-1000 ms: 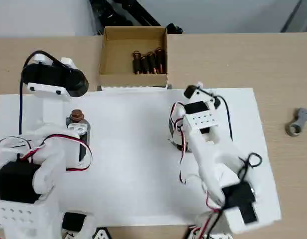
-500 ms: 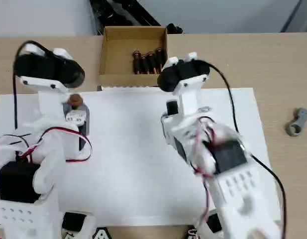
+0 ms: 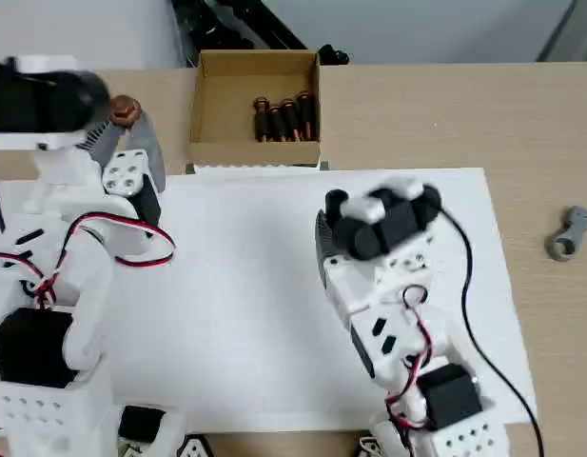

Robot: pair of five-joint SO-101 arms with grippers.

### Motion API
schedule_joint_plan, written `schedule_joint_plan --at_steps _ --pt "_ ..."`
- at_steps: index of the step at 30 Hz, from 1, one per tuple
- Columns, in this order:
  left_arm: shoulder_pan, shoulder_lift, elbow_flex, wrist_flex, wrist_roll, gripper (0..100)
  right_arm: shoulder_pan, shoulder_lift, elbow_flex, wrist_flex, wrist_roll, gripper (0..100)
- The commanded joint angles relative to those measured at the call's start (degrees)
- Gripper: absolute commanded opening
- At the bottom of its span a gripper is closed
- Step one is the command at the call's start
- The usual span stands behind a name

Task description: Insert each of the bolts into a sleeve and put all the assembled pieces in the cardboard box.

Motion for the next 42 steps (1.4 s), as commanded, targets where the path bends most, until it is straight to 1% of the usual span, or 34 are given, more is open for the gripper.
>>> schedule_joint_plan --at_steps 1,5,7,10,13,16,18,21,24,28,33,38,42 --pt "4.22 -0.7 -0.66 -2.46 1.23 1 -4.26 -8.13 7.56 -4.79 0.53 0.4" --pt "13.1 -0.62 -0.66 -1.14 -1.76 1 -10.77 -15.52 15.38 -4.97 0.62 0.4" --pt "15.91 -0.53 -0.75 -0.79 -2.29 1 -12.0 -18.68 18.73 -4.97 0.62 0.4" --pt "17.14 -0.44 -0.84 0.62 -3.34 1 -12.18 -22.55 22.68 -4.97 0.88 0.4" --pt "17.32 2.29 -4.44 6.42 -3.34 1 -12.35 -22.37 24.62 -5.49 3.34 0.4" --pt "17.41 6.86 -11.12 13.19 -3.08 3 -12.18 -22.2 25.41 -10.42 3.87 0.4" --pt "17.67 9.67 -14.99 16.09 -2.9 3 -12.18 -22.2 26.2 -13.49 3.87 0.4" --pt "21.1 12.4 -18.77 19.16 -2.11 0 -12.18 -22.2 27.69 -15.96 3.78 0.4" --pt "25.05 12.66 -19.03 18.81 0.88 0 -12.18 -22.2 28.31 -16.75 3.69 0.4" --pt "25.85 13.01 -18.95 16.97 4.22 0 -12.18 -22.2 27.87 -16.75 3.6 0.4" --pt "25.93 12.66 -14.11 14.68 4.4 0 -12.18 -22.2 27.87 -16.75 3.6 0.4" --pt "25.93 12.66 -8.84 8.35 4.4 0 -12.26 -22.2 26.2 -16.75 3.43 0.4" --pt "27.43 12.66 -5.76 6.51 4.4 0 -12.18 -22.2 24.53 -16.57 3.43 0.4"
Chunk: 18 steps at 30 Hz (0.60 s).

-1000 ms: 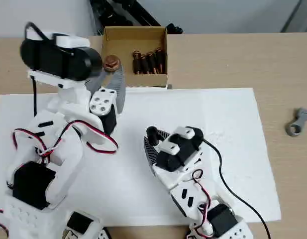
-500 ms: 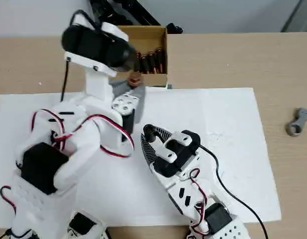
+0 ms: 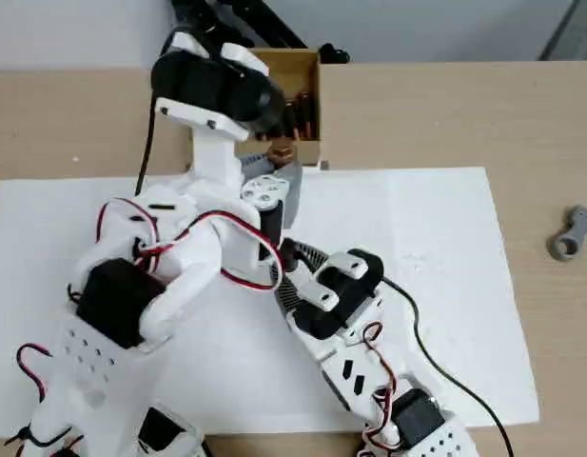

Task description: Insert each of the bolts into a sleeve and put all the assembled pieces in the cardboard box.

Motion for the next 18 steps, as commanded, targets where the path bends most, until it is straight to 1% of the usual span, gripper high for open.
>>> schedule_joint_plan --at_steps 1,6,14,18 --pt "0.79 -0.35 1.27 -2.73 0.44 0 -0.31 -1.01 -4.4 -1.19 0.0 0.4" --pt "0.44 -1.58 4.79 -1.93 0.26 0 -0.22 -1.01 -5.01 -1.36 0.0 0.4" --pt "0.44 -10.99 16.04 -7.38 0.0 0 -0.22 -1.01 -4.92 -1.36 0.0 0.4" --pt "0.44 -13.54 16.66 -7.56 0.0 0 -0.22 -1.01 -4.66 -1.1 0.0 0.4"
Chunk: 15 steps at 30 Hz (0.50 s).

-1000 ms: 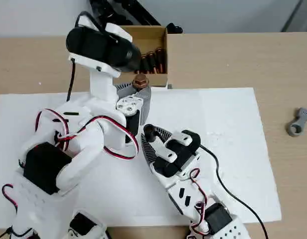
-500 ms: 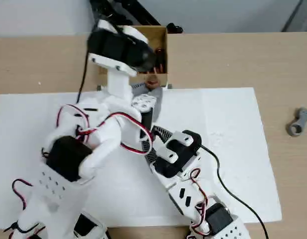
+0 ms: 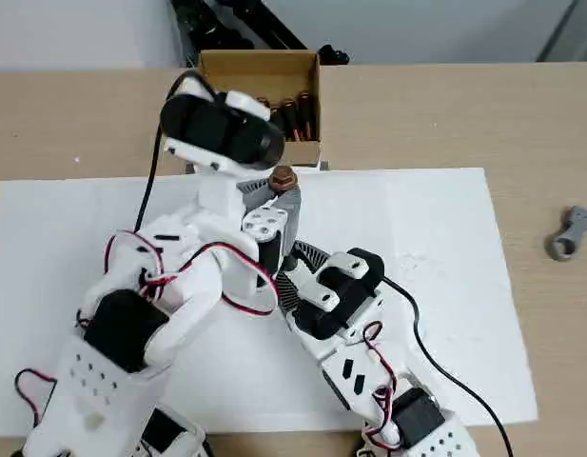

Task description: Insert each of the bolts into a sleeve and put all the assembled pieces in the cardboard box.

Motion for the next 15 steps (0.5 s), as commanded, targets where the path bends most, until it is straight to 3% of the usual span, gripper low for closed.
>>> schedule_joint_plan --at_steps 1,15 --pt "0.0 -2.81 0.13 -1.14 0.0 0 -0.13 -1.1 -3.6 -1.1 0.0 0.4" --pt "0.26 -3.34 2.33 -0.97 0.26 0 -0.13 -1.1 -3.52 -1.1 0.0 0.4"
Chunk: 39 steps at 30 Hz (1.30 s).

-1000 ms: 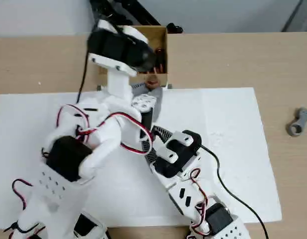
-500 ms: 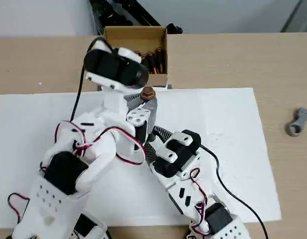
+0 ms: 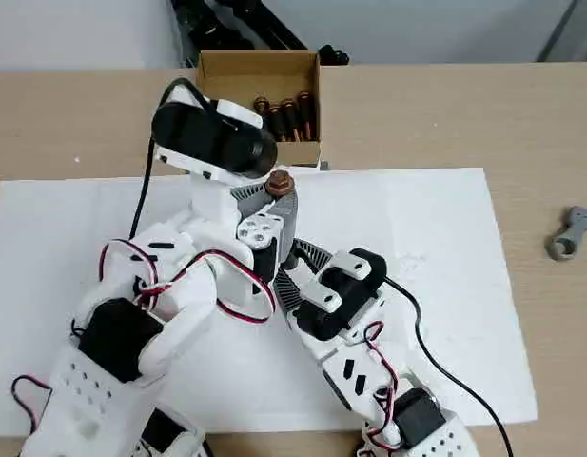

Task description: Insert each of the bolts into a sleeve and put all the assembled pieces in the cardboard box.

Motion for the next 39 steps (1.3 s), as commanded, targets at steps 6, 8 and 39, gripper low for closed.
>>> schedule_joint_plan --at_steps 6,8,39 --pt "0.35 -1.49 0.4 -0.62 0.26 0 -0.22 -1.01 -3.43 -1.01 0.0 0.4" --pt "0.35 -1.32 0.48 0.09 0.26 0 -0.13 -1.01 -3.43 -1.01 0.0 0.4" --pt "-3.43 -1.23 3.74 13.8 -0.35 18 -0.13 -0.57 -3.96 -1.45 0.09 0.4"
